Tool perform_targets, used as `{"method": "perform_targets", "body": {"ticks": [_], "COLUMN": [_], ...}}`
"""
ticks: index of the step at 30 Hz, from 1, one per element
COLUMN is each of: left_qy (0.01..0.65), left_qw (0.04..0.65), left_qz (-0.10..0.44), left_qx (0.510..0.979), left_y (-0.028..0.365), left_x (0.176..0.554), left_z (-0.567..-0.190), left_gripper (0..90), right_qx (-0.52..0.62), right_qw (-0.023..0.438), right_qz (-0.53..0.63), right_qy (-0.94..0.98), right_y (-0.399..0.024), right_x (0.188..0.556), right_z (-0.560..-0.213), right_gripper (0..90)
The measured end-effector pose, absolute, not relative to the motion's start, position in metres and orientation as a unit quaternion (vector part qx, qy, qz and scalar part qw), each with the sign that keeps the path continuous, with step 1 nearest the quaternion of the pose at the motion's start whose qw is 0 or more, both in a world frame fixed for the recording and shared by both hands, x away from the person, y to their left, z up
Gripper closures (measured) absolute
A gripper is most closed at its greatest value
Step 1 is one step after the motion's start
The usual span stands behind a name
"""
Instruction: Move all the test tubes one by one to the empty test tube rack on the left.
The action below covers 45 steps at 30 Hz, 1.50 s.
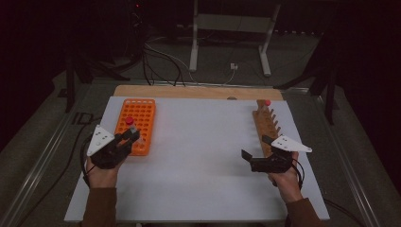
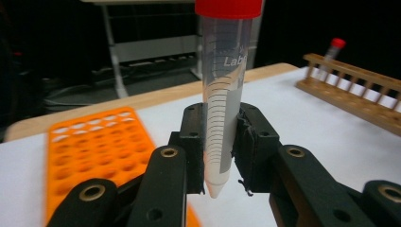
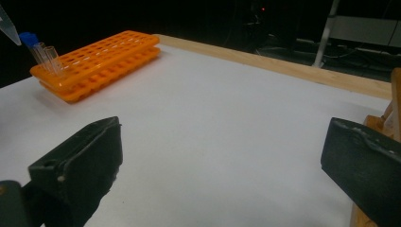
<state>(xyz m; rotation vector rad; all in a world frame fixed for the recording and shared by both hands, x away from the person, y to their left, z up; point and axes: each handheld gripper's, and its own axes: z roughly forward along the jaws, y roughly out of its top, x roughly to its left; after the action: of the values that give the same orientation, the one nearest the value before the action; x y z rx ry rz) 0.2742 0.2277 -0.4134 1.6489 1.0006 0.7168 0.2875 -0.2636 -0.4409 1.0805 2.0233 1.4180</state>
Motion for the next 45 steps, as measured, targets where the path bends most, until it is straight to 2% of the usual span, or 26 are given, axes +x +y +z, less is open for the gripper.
{"method": "perform_targets", "body": {"ticks": [8,15,33,45], "left_qy": [0.454,0.478,0.528,0.535], "left_qw": [0.507,0.482,0.449,0.434], "left_qz": [0.334,0.359,0.332,0.311], "left_qx": [0.652,0.641,0.64,0.654], "left_y": [0.26,0.277,0.291,0.292], "left_x": [0.274,0.284,0.314,0.324], "left_z": [-0.409,-0.413,-0.455,-0.472], "left_gripper": [74.8,74.8,75.1,75.2], "right_qx": [0.39,0.393,0.389,0.389], "right_qw": [0.222,0.226,0.224,0.223], "right_qz": [0.515,0.517,0.515,0.515], "right_qy": [0.731,0.726,0.73,0.731], "right_y": [-0.263,-0.265,-0.263,-0.263], "right_x": [0.287,0.287,0.288,0.289], "right_z": [-0.44,-0.439,-0.44,-0.44], "right_gripper": [0.1,0.1,0.1,0.2]}}
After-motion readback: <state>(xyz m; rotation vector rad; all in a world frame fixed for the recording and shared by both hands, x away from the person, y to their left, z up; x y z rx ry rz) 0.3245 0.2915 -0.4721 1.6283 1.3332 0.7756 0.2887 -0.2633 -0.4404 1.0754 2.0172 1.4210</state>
